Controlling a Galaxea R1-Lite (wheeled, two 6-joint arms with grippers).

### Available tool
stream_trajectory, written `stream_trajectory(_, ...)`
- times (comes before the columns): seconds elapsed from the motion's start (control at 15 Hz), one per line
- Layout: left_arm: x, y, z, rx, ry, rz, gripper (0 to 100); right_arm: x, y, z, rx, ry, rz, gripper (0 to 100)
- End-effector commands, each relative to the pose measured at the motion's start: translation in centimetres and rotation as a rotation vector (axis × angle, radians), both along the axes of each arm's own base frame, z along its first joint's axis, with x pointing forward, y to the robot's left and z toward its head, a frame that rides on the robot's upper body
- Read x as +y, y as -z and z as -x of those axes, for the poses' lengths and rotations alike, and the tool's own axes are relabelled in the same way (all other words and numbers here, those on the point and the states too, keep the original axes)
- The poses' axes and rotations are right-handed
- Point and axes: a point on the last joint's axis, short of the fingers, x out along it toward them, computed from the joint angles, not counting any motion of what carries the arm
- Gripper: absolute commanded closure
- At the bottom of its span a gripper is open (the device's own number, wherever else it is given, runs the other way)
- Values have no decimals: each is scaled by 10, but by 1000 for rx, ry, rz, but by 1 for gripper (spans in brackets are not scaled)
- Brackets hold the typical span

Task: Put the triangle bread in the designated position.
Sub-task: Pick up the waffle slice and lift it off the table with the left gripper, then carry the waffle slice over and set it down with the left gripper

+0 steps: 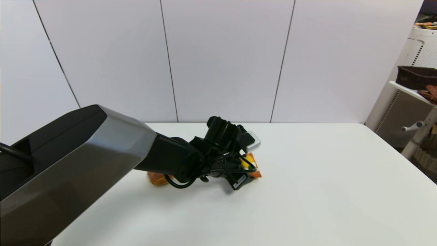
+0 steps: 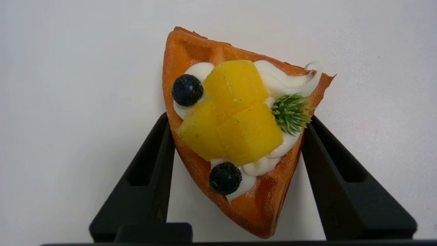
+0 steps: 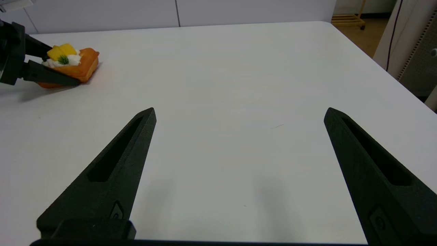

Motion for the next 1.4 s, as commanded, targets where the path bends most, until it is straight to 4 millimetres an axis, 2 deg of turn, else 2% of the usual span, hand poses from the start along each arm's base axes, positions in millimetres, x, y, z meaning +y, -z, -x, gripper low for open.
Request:
stream_trajectory(0.07, -3, -3, -3, -12, 1, 13, 100, 0, 0, 0, 0, -1, 0, 0)
stream_trajectory(0.27, -1, -17, 0, -12, -25, 55, 100, 0, 0, 0, 0, -1, 0, 0)
stream_trajectory(0.53, 2, -48, -3, -65, -42, 123, 100, 0, 0, 0, 0, -1, 0, 0)
stream_trajectory(0.73, 21, -67, -16, -108, -93, 153, 100, 0, 0, 0, 0, -1, 0, 0)
stream_trajectory(1.0, 72, -90, -39, -160, -201, 149, 100, 0, 0, 0, 0, -1, 0, 0)
stream_trajectory(1.13, 105, -99, -49, -195, -248, 103, 100, 0, 0, 0, 0, -1, 0, 0)
stream_trajectory(1.27, 133, -103, -57, -210, -290, 64, 100, 0, 0, 0, 0, 1, 1, 0)
stream_trajectory(1.4, 158, -98, -60, -159, -259, 62, 100, 0, 0, 0, 0, -1, 0, 0)
